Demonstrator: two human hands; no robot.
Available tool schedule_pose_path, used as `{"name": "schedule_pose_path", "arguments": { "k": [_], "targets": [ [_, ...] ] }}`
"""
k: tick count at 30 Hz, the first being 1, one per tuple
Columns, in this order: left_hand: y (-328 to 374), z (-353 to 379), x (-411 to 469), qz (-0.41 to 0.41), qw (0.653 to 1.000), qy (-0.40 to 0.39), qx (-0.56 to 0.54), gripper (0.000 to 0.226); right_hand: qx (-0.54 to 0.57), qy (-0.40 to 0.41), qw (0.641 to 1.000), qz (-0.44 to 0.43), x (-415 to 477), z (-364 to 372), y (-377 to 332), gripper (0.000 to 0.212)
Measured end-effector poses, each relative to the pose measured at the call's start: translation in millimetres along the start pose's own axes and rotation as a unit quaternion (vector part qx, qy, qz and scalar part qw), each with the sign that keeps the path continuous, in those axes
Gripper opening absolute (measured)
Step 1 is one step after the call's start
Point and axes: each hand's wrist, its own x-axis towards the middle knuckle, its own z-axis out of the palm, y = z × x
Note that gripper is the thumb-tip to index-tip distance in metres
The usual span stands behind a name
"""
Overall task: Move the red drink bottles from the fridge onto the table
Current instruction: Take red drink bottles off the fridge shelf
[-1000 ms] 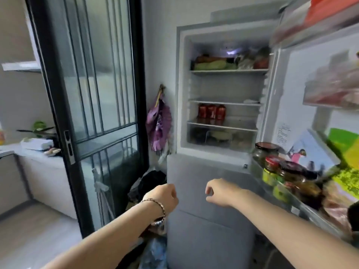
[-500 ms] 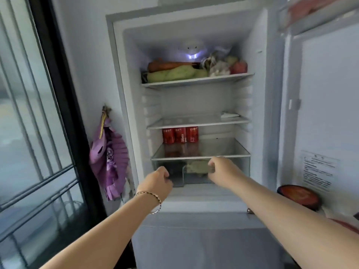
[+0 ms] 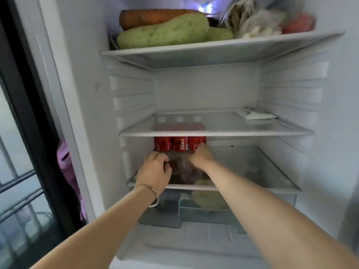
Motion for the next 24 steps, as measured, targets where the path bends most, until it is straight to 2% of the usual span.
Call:
{"name": "schedule_pose_path", "arguments": {
  "k": [3,6,8,12,14,18,22,24],
  "targets": [
    [-8.8,22.1,19.6,0.006,0.999,-0.015,0.028,0.016,-0.014,0.001,0.997,0.078,35.5,16.1,6.7,0.086],
    [-18.3,37.3,27.4,-0.020,0.999,-0.025,-0.008,0.016,0.023,0.050,0.993,0.108,62.7,26.5,11.2,0.091],
    [-25.0,42.3,29.0,-0.003,0.999,-0.003,-0.040,0.015,0.060,0.087,0.987,0.124,76.5,30.0,13.4,0.093],
    [-30.6,45.2,33.6,-0.004,0.997,-0.039,-0.060,0.015,0.107,0.155,0.969,0.159,91.3,33.9,17.5,0.066],
    [-30.9,46.3,35.2,-0.025,0.997,-0.052,-0.060,0.014,0.121,0.178,0.963,0.161,91.6,34.6,17.4,0.063],
    [-32.2,46.5,33.5,-0.023,0.997,-0.049,-0.063,0.009,0.089,0.161,0.972,0.146,77.3,28.0,16.3,0.066],
    [-32.6,47.2,31.5,-0.015,0.997,-0.032,-0.067,0.010,0.057,0.097,0.986,0.122,39.9,21.2,12.4,0.094],
    [-32.8,48.1,31.5,-0.018,0.997,-0.022,-0.073,0.018,0.043,0.070,0.990,0.113,21.1,18.2,13.6,0.100]
  ]
}}
